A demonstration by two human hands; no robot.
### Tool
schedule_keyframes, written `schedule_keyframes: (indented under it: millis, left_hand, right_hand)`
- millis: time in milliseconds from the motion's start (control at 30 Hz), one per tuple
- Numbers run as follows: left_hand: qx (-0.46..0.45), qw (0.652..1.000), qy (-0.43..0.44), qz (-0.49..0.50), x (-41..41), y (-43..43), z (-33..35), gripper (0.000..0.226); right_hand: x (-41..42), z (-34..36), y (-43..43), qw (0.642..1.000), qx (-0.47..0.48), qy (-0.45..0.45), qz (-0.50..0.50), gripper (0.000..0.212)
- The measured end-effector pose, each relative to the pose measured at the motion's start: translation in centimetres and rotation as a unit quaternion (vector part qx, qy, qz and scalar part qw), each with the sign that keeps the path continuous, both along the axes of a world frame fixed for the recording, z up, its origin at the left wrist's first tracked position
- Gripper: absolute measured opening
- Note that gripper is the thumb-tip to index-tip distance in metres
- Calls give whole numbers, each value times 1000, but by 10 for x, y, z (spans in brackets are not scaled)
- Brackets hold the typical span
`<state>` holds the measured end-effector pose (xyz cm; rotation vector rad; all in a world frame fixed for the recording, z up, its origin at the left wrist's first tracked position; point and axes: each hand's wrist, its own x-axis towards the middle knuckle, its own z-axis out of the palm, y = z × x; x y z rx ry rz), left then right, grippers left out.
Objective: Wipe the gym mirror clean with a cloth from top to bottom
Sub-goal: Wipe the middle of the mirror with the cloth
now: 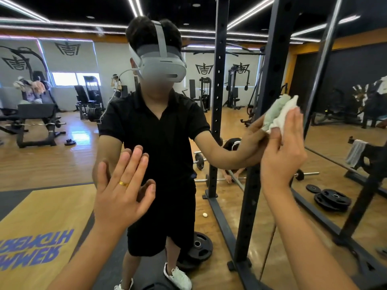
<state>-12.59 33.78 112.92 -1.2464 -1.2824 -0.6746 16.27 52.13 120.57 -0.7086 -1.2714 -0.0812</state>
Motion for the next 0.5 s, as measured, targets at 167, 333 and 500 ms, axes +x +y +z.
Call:
schedule_keyframes:
  millis: [167, 333, 500]
  left_hand:
    - [-12, 1000, -13, -6, 2, -4, 1, 65]
    - [-31, 999, -22, -28, 2, -7, 6, 65]
    - [-40, 998, -30, -34, 5, -8, 8, 62]
  right_hand:
    - [-62, -34, -50, 984, 99, -118, 86, 45]
    - [-26, -27, -17, 960, 149, -237, -15, 46]
    - [-49, -16, -33, 1000, 21, -13, -5, 45]
